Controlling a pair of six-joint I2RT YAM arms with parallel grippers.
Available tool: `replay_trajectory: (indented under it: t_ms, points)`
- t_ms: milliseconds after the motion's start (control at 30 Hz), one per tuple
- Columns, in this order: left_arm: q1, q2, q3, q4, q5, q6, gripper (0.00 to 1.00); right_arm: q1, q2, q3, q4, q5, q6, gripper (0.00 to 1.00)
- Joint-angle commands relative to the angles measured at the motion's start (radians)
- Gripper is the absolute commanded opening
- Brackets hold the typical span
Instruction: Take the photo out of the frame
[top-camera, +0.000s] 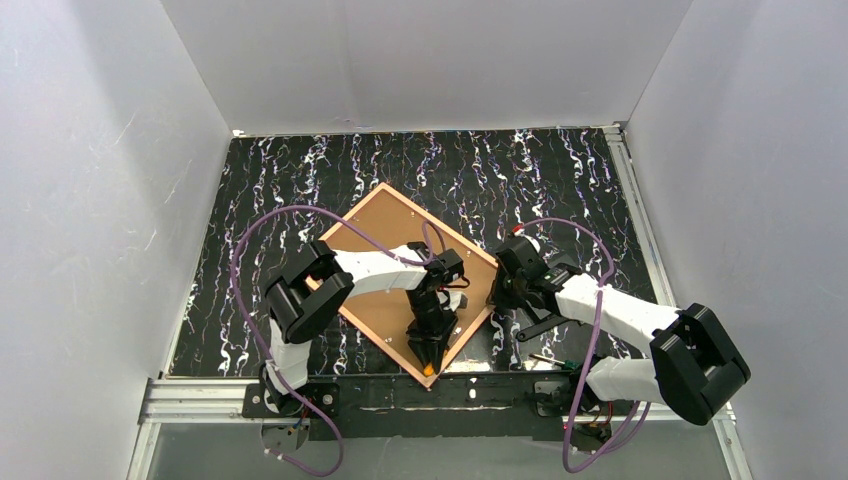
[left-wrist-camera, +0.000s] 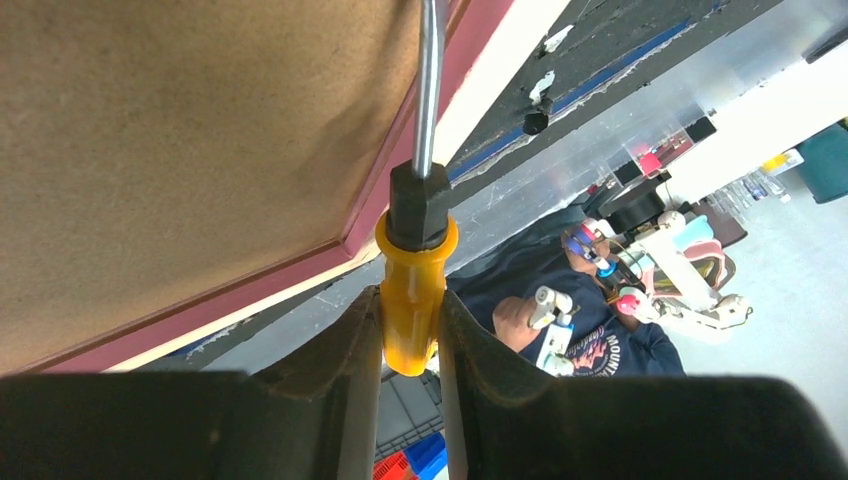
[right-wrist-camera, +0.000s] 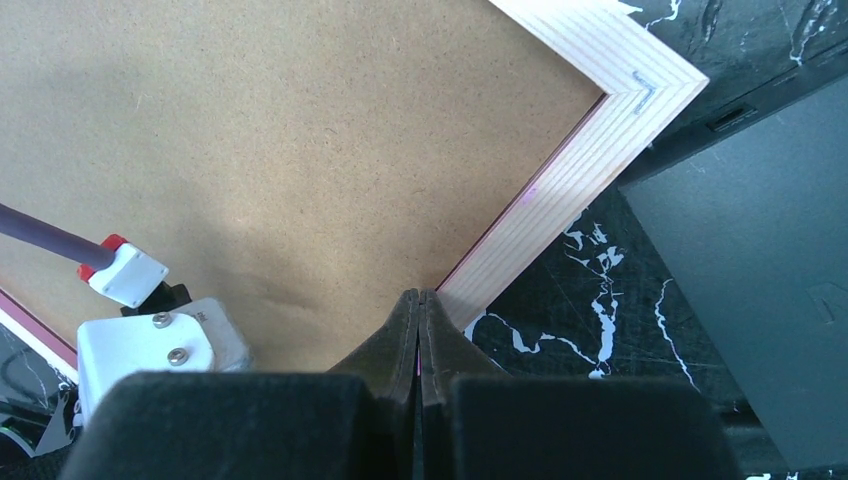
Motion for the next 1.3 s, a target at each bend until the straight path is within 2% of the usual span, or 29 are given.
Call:
replay_trajectory:
  t_ms: [0,200,367,567,700,800,900,1100,1267]
  points:
    - [0.021,-0.083,0.031,-0.075,-0.058,-0.018,0.0,0.008,0.046,-0.025,-0.045,-0.005,-0.04,0.01]
    - [0.045,-0.194,0.08,-0.146,-0.096,-0.016,0.0,0.008,-0.006,0.026,-0.129,0.026,-0.124,0.01]
    - [0.074,-0.268,0.053,-0.188,-0.103,-0.024,0.0,0.005,-0.065,0.069,-0.188,0.084,-0.19,0.01]
    - [0.103,-0.427,-0.093,-0.21,-0.147,-0.051,0.0,-0.038,-0.057,0.161,-0.199,0.05,-0.468,0.01]
    - [0.153,-0.546,-0.202,-0.223,-0.197,-0.083,0.0,-0.089,0.002,0.255,-0.196,0.018,-0.598,0.01]
    - [0.202,-0.641,-0.286,-0.218,-0.218,-0.114,0.0,-0.138,0.102,0.345,-0.218,-0.026,-0.647,0.01]
    - [0.236,-0.709,-0.337,-0.224,-0.226,-0.126,0.0,-0.149,0.185,0.402,-0.225,-0.003,-0.664,0.01]
    - [0.244,-0.793,-0.429,-0.212,-0.237,-0.185,0.0,-0.151,0.271,0.46,-0.194,-0.098,-0.758,0.01]
    - [0.245,-0.829,-0.535,-0.134,-0.245,-0.252,0.0,-0.149,0.34,0.484,-0.193,-0.057,-0.889,0.01]
